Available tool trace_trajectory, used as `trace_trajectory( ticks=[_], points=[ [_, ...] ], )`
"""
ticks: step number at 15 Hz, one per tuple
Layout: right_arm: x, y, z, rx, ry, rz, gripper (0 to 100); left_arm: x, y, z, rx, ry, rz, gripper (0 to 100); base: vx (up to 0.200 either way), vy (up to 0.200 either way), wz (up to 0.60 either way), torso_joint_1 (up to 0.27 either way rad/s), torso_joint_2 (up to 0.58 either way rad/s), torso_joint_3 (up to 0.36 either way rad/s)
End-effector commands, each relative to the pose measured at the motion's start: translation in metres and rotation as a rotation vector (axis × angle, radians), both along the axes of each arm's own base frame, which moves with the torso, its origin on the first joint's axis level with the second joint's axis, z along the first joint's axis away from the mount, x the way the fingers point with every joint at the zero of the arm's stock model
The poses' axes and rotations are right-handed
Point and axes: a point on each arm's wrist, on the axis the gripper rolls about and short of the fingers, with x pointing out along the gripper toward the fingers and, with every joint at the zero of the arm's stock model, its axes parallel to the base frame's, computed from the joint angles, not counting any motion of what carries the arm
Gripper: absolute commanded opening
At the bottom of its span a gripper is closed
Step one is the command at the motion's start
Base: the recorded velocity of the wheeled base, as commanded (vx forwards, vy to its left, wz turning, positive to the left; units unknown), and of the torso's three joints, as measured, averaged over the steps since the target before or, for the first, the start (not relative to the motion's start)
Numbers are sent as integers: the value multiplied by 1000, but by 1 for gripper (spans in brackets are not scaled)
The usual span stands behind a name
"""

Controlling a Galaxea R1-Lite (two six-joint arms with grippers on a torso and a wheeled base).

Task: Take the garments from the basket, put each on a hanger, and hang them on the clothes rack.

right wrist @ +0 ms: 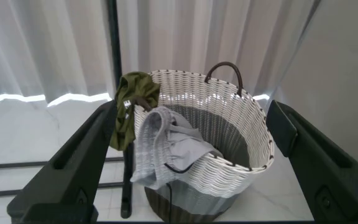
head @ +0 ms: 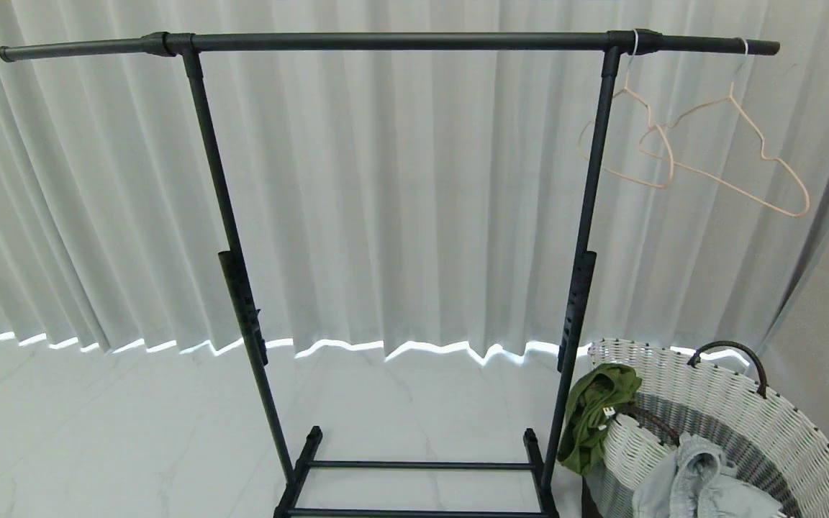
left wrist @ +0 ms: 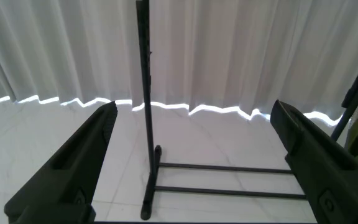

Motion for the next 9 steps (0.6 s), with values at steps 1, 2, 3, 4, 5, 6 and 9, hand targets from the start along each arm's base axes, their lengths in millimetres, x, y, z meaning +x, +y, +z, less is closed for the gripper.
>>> trace_trajectory(
  ticks=[1,2,3,4,5,6,9],
  points=[
    [0,0,0,3,-1,0,100,0,0,0,-2,3,1,100,0,0,0,0,0,0],
    [0,0,0,3,-1,0,100,0,0,0,-2,-1,0,100,0,0,0,0,0,0],
    [0,0,0,1,0,0,100,0,0,0,-4,3,1,100,0,0,0,0,0,0],
    [0,0,0,3,-1,0,100,0,0,0,-4,3,0,100,0,0,0,0,0,0],
    [0,0,0,3,-1,0,100,0,0,0,-2,3,1,100,0,0,0,0,0,0],
    [0,0,0,1,0,0,100,0,0,0,-2,3,0,100,200,0,0,2,2,2],
    [0,0,0,1,0,2,100,0,0,0,-4,1,1,100,200,0,0,4,2,4]
  ],
)
